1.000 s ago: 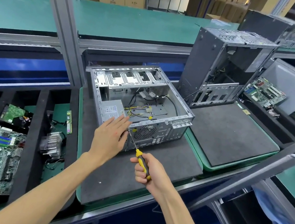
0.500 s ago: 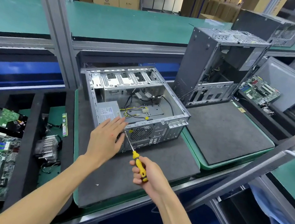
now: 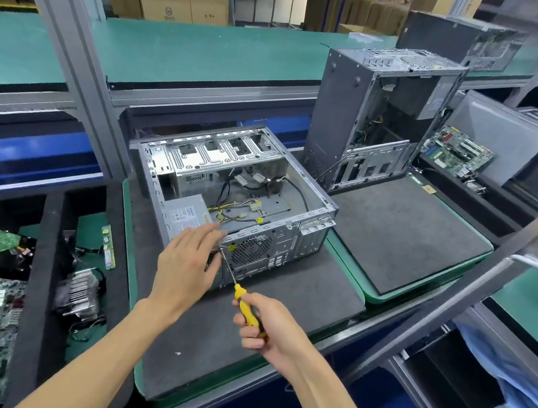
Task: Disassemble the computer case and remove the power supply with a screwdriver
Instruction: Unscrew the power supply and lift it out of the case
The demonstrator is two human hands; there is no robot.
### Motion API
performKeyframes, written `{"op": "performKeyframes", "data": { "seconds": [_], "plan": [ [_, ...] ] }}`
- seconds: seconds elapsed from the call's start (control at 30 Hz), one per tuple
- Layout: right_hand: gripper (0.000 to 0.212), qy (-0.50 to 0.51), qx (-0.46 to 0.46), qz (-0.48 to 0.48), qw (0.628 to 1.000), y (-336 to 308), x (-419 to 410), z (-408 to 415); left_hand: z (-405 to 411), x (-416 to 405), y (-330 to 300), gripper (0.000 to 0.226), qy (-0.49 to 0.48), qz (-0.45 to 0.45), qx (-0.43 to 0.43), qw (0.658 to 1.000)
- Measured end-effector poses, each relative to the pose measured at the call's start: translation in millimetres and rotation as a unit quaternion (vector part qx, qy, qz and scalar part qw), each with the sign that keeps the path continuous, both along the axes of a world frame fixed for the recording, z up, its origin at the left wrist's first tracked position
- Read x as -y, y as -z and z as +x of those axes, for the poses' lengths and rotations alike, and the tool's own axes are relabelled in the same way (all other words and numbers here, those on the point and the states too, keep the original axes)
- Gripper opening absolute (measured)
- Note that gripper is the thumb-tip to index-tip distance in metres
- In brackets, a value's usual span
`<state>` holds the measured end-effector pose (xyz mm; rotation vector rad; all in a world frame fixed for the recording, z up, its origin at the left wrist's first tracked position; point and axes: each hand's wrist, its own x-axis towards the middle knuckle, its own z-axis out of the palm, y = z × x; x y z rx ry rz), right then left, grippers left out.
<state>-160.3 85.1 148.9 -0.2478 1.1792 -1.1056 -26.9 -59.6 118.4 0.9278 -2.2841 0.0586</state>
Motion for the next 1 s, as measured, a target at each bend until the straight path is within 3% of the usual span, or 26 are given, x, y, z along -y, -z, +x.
{"op": "performKeyframes", "data": {
  "seconds": [0.17, 0.43, 0.63, 0.77, 0.9, 1.0],
  "plan": [
    [0.018, 0.010, -0.012, -0.028, 1.000, -1.0, -2.5, -6.6, 5.2, 5.3, -2.3, 0.010, 0.048, -0.034, 0.000, 0.998],
    [0.038, 0.027, -0.004, 0.016, 1.000, 2.2, -1.4, -10.5, 3.4, 10.2, -4.3, 0.018, 0.068, -0.034, 0.016, 0.997],
    [0.011, 0.005, -0.005, 0.006, 1.000, -1.6, -0.2, -0.3, 2.2, 8.1, -7.7, 0.007, 0.074, -0.035, 0.007, 0.997],
    [0.014, 0.001, -0.033, 0.001, 0.999, -4.7, -0.8, -2.1, 2.1, 8.1, -10.0, 0.020, 0.063, -0.015, 0.016, 0.998],
    [0.029, 0.002, 0.006, 0.018, 1.000, -8.5, -3.1, -4.1, 6.0, 10.5, -14.4, 0.020, 0.091, -0.028, 0.036, 0.995],
    [0.026, 0.006, 0.007, 0.020, 1.000, -13.0, -3.9, -1.4, 6.7, 11.8, -14.6, 0.020, 0.099, -0.027, 0.035, 0.994]
  ]
}}
